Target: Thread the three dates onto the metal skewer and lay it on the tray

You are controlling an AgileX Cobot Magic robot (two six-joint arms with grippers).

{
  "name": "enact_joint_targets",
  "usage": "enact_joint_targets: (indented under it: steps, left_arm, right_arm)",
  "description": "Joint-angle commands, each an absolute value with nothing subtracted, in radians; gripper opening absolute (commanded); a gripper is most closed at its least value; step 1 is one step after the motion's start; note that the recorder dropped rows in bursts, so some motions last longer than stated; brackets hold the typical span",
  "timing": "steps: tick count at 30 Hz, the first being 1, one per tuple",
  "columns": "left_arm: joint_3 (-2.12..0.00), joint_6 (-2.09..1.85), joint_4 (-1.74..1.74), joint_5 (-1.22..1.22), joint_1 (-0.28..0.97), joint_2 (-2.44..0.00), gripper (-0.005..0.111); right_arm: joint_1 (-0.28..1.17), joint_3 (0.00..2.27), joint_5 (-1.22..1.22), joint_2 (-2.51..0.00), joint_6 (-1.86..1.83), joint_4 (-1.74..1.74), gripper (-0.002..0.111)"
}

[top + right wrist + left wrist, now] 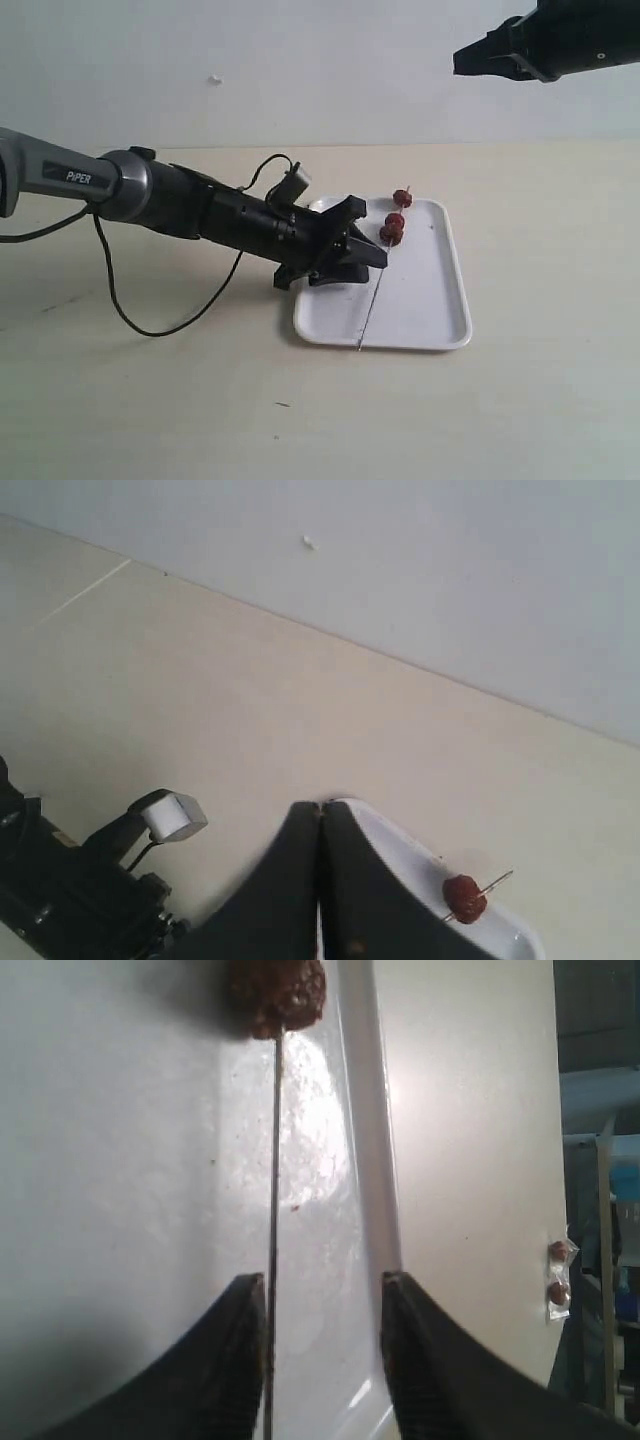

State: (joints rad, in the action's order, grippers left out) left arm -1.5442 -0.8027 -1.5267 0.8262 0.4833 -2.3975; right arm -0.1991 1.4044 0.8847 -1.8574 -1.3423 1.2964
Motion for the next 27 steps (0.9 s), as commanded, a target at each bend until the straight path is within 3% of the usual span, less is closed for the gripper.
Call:
enact_joint_targets:
  steps: [1,8,12,17,27]
  left_arm:
    - [-1.550,-0.800,-1.536,0.874,0.485,-2.371,0.039]
    - [-1.550,-0.972,-1.565,0.963,0.412,-2.294,0.035]
    - [-1.550,-0.999,-1.482,1.050,0.336,-2.216,0.001]
    - [-1.500,-1.104,-1.426,1.073,0.265,-2.082,0.000]
    - [-1.081,-1.253,-1.399,0.763,0.159,-1.612,0.000]
  right_arm:
    - [-0.197,1.400,0.891,-1.850,-1.352,1.306,0.000]
    - [-0.197,1.400,0.910,-1.822,-1.319,1.278,0.000]
    - [-0.197,1.400,0.840,-1.754,-1.130,1.087,0.000]
    - [-0.197,1.305,0.774,-1.613,-1.060,1.040,0.000]
    - [-0.197,0.939,0.584,-1.088,-1.008,1.047,0.000]
